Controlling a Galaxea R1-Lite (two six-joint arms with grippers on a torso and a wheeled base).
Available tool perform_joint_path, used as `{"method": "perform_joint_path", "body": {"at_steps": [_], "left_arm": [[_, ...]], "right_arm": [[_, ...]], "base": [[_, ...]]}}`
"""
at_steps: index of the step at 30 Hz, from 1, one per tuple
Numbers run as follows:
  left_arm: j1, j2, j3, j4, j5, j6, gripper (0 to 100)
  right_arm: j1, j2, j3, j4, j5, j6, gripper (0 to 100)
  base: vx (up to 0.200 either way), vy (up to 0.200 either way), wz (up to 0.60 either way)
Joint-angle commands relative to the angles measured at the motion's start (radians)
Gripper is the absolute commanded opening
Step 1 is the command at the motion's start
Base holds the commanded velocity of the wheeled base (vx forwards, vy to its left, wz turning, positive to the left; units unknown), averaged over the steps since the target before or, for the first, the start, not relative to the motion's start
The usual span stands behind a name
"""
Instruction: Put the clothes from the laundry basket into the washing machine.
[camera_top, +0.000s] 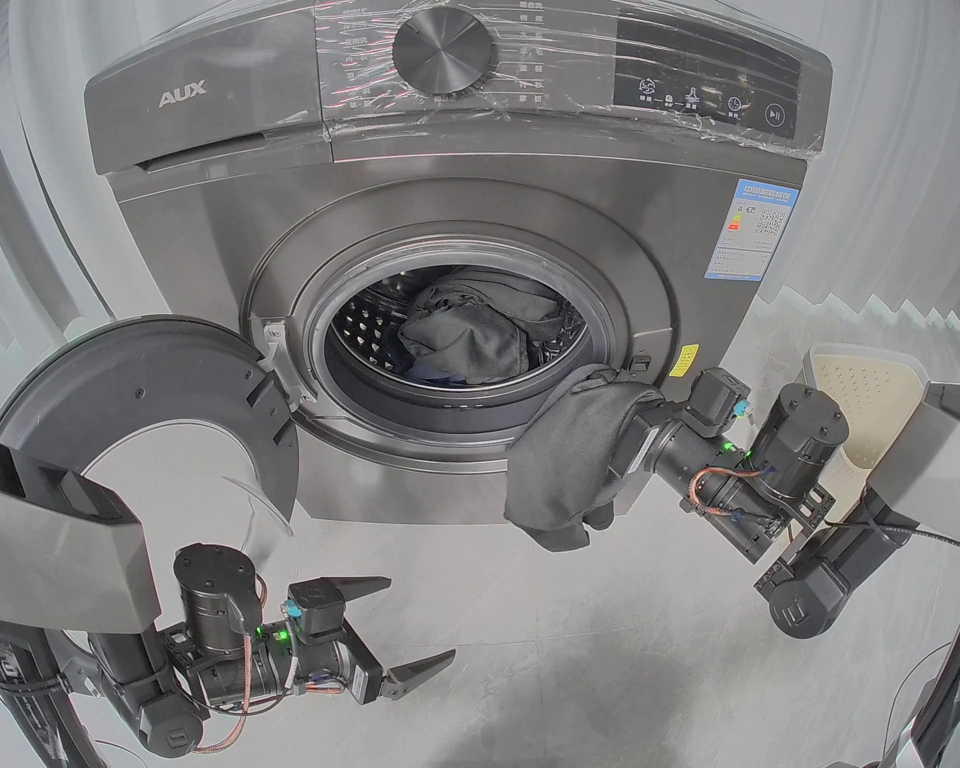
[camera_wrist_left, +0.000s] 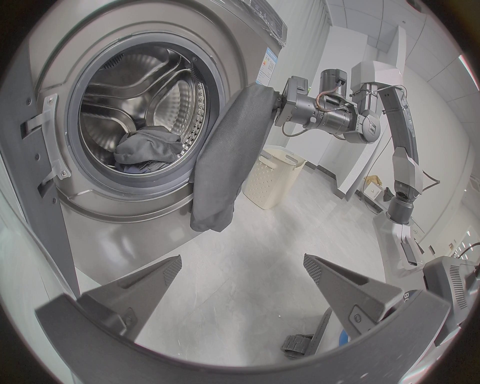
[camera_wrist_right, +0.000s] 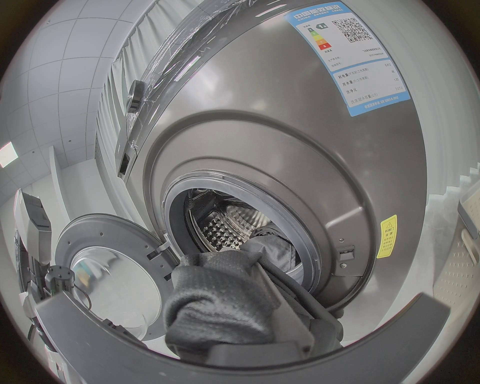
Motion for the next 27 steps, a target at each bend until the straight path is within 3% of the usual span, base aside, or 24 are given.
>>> {"method": "perform_joint_path", "body": {"at_steps": [1, 7, 10, 17, 24, 27], "left_arm": [[-0.007, 0.011, -0.005, 0.000, 0.002, 0.006, 100], [-0.005, 0.016, -0.111, 0.000, 0.008, -0.009, 100], [-0.008, 0.048, -0.205, 0.000, 0.009, -0.035, 100], [-0.044, 0.121, -0.326, 0.000, 0.009, -0.041, 100], [-0.047, 0.155, -0.372, -0.002, 0.013, -0.041, 100], [-0.051, 0.171, -0.415, 0.000, 0.014, -0.060, 100]], "right_arm": [[0.014, 0.000, 0.003, -0.002, 0.001, 0.001, 0], [0.073, 0.005, 0.003, -0.002, 0.002, -0.002, 0], [0.082, 0.029, -0.016, 0.000, 0.004, -0.010, 0], [0.135, 0.051, -0.081, 0.000, 0.019, -0.009, 0], [0.140, 0.075, -0.136, 0.001, 0.016, -0.013, 0], [0.149, 0.097, -0.139, 0.000, 0.015, -0.012, 0]], "base": [[0.000, 0.000, 0.00], [0.000, 0.000, 0.00], [0.000, 0.000, 0.00], [0.000, 0.000, 0.00], [0.000, 0.000, 0.00], [0.000, 0.000, 0.00]]}}
